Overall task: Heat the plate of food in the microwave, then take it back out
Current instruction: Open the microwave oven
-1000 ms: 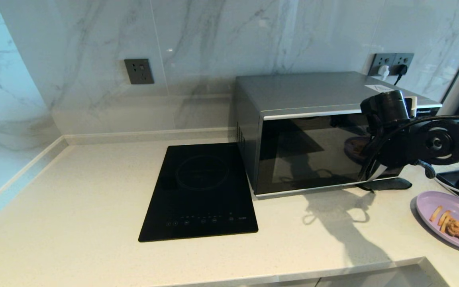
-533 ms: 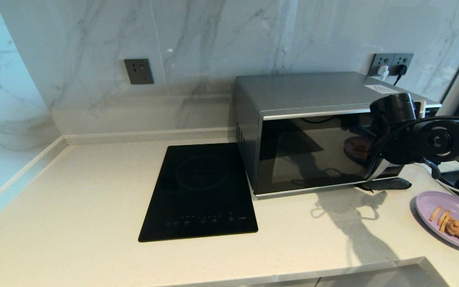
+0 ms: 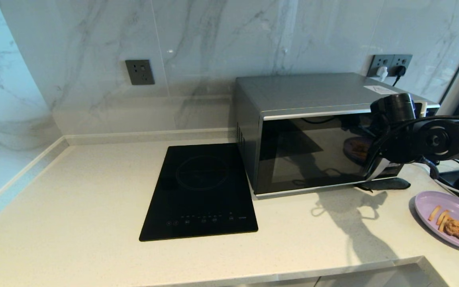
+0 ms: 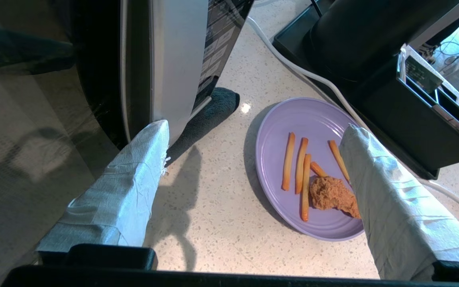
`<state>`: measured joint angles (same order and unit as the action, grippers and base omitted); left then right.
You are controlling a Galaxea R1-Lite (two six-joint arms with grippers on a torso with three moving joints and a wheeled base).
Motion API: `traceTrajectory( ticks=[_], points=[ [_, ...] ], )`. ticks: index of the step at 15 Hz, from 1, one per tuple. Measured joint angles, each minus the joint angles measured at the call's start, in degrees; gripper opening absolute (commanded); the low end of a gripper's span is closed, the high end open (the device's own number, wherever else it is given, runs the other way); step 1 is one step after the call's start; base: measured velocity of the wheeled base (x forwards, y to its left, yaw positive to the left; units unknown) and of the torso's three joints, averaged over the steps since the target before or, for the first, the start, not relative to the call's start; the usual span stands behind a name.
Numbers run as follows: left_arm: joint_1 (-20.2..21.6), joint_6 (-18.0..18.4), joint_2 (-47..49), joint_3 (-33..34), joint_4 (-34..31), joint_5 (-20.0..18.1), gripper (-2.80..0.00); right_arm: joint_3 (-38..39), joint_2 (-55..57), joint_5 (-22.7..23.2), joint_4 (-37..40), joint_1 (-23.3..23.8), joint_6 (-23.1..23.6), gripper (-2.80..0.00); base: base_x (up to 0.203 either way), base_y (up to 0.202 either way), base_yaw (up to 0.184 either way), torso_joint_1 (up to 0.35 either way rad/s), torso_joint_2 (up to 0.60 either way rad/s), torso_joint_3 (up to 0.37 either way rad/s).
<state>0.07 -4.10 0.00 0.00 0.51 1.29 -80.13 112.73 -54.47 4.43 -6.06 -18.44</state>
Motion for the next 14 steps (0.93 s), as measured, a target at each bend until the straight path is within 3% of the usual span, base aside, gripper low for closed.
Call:
traceTrajectory(
  ticks=[14],
  points=[
    [0.0,0.0,0.0,0.0,0.0,0.0,-2.80,4.6,-3.0,-0.3,-0.3,-3.6,-4.3,0.00,0.000,0.000,0.000,0.000,0.00,0.000]
  ],
)
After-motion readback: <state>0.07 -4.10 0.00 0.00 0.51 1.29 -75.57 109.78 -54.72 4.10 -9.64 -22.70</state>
